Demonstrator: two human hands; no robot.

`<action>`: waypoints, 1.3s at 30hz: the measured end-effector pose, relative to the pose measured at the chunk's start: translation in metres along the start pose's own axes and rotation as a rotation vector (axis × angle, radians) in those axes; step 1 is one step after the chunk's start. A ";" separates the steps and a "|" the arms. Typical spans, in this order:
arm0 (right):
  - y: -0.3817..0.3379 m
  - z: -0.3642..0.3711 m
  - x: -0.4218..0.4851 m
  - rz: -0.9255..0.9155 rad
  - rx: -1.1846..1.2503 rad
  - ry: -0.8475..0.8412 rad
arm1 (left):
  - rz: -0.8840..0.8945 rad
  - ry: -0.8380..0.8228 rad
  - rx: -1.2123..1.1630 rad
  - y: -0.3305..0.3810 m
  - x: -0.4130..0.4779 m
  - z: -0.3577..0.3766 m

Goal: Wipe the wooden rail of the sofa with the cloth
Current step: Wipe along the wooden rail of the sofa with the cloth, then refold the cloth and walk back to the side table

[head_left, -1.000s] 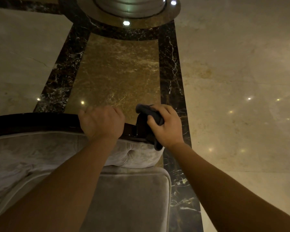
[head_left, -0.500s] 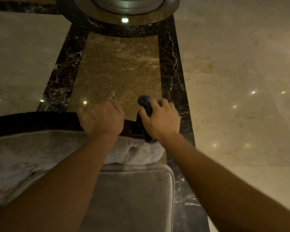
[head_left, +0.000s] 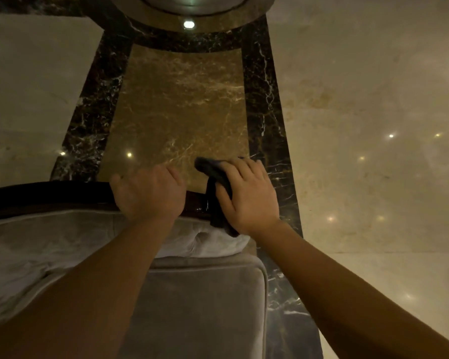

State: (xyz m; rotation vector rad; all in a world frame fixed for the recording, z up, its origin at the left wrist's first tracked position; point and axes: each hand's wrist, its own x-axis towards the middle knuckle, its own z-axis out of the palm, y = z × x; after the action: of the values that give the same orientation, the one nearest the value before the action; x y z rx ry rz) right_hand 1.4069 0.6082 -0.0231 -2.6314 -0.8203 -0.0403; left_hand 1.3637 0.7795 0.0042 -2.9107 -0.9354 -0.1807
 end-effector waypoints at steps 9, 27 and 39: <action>-0.033 0.004 0.039 -0.180 -0.043 -0.151 | -0.010 -0.023 -0.022 0.001 0.000 -0.002; -0.017 -0.036 -0.006 0.734 0.055 -0.323 | 0.117 -0.347 -0.080 -0.022 -0.029 -0.027; -0.086 -0.178 -0.208 0.840 1.665 -0.760 | -0.548 -1.076 -1.455 -0.041 -0.271 -0.191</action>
State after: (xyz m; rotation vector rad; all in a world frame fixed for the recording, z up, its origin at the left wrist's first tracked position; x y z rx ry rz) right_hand 1.2022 0.4946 0.1432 -1.0702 0.2325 1.2686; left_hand 1.1037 0.6358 0.1583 -3.6993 -2.6449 1.4086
